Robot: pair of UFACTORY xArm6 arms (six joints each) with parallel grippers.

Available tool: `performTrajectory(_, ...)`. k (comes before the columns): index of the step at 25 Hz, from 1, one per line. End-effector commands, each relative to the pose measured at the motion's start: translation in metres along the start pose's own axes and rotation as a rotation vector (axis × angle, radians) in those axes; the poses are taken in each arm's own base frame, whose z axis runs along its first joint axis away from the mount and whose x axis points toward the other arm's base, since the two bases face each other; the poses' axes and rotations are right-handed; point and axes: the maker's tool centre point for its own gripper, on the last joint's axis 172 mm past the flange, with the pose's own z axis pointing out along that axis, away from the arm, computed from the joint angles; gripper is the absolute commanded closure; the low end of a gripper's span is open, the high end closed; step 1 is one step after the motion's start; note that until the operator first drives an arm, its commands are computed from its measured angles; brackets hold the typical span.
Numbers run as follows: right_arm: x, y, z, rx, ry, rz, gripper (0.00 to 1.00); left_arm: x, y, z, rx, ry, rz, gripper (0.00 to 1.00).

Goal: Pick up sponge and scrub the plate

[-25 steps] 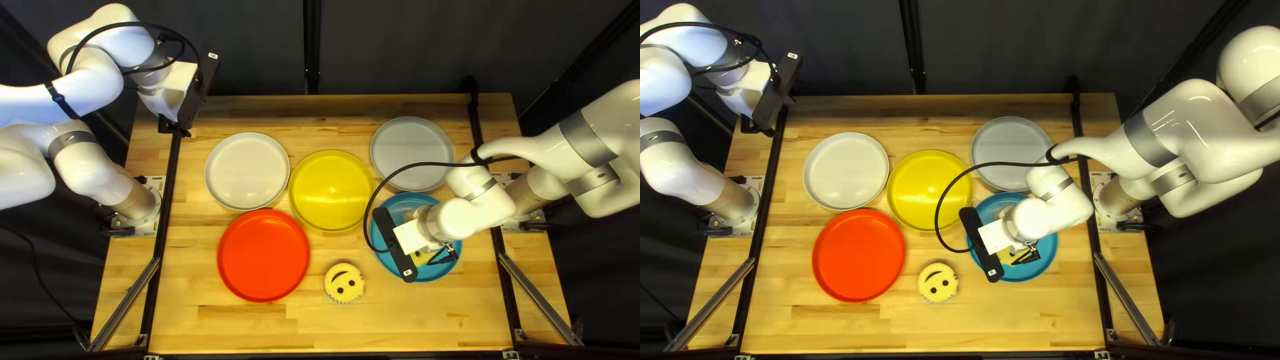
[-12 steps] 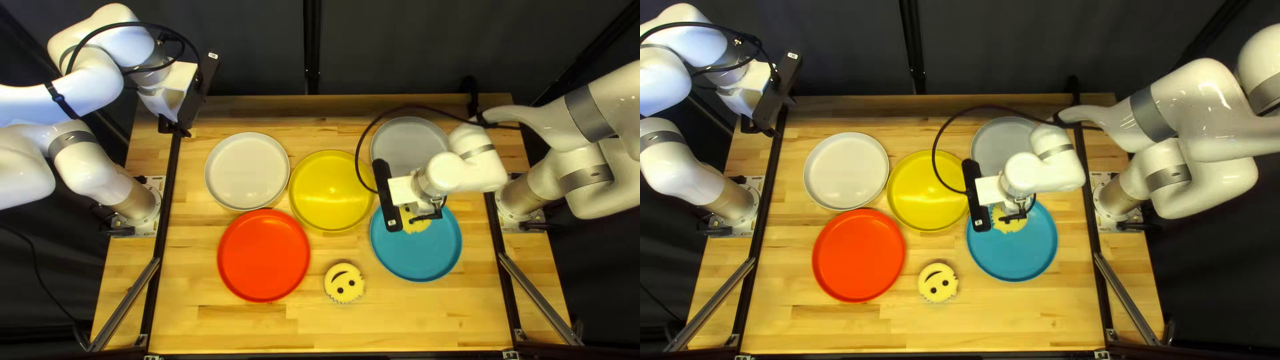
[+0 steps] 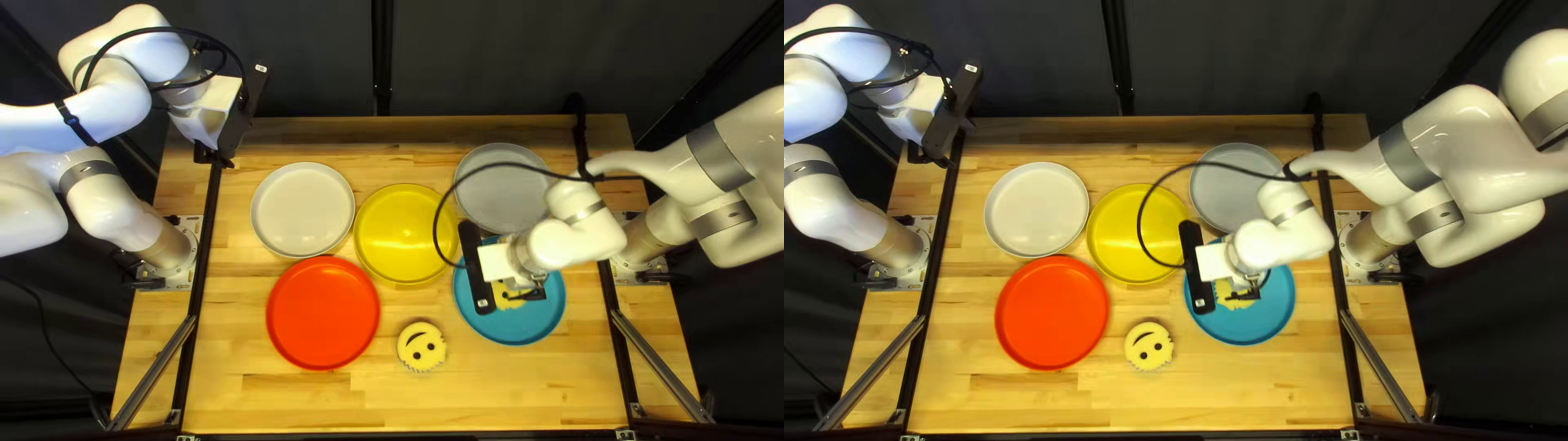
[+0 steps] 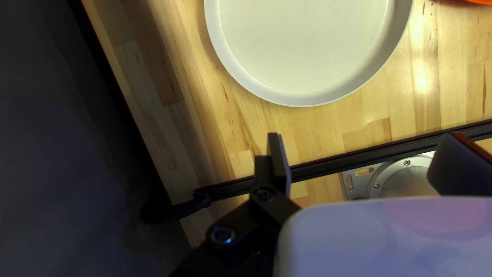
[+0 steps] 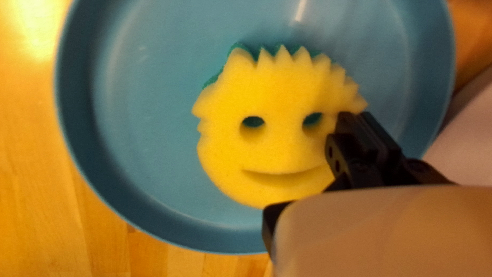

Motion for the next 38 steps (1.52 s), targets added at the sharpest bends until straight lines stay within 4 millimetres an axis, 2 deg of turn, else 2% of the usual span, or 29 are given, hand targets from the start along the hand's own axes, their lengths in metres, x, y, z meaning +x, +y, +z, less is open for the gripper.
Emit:
performTrajectory(1, -0.018, 0.018, -0.003, -0.025, 0.025, -0.058, 1.0, 0.0, 0.0, 0.0, 0.0, 0.0, 0.0, 0.0)
performTrajectory(2, -0.025, 0.028, -0.004, -0.031, 0.03, -0.064, 1.0, 0.0, 0.0, 0.0, 0.0, 0.0, 0.0, 0.0)
performTrajectory(7, -0.036, 0.054, -0.005, -0.045, 0.043, -0.084, 1.0, 0.0, 0.0, 0.0, 0.0, 0.0, 0.0, 0.0)
performTrajectory(10, -0.037, 0.055, -0.003, -0.044, 0.049, -0.091, 1.0, 0.0, 0.0, 0.0, 0.0, 0.0, 0.0, 0.0)
performTrajectory(14, -0.033, 0.036, -0.002, -0.034, 0.051, -0.105, 1.0, 0.0, 0.0, 0.0, 0.0, 0.0, 0.0, 0.0)
performTrajectory(18, -0.02, 0.001, -0.006, -0.019, 0.049, -0.123, 1.0, 0.0, 0.0, 0.0, 0.0, 0.0, 0.0, 0.0)
performTrajectory(20, -0.012, -0.011, -0.009, -0.006, 0.046, -0.122, 1.0, 0.0, 0.0, 0.0, 0.0, 0.0, 0.0, 0.0)
performTrajectory(24, 0.0, -0.015, -0.01, 0.022, 0.034, -0.107, 1.0, 0.0, 0.0, 0.0, 0.0, 0.0, 0.0, 0.0)
performTrajectory(31, 0.016, 0.033, -0.002, 0.099, 0.004, -0.009, 1.0, 0.0, 0.0, 0.0, 0.0, 0.0, 0.0, 0.0)
performTrajectory(33, 0.017, 0.052, -0.007, 0.117, 0.006, 0.037, 1.0, 0.0, 0.0, 0.0, 0.0, 0.0, 0.0, 0.0)
performTrajectory(38, 0.028, 0.082, -0.029, 0.163, 0.028, 0.123, 1.0, 0.0, 0.0, 0.0, 0.0, 0.0, 0.0, 0.0)
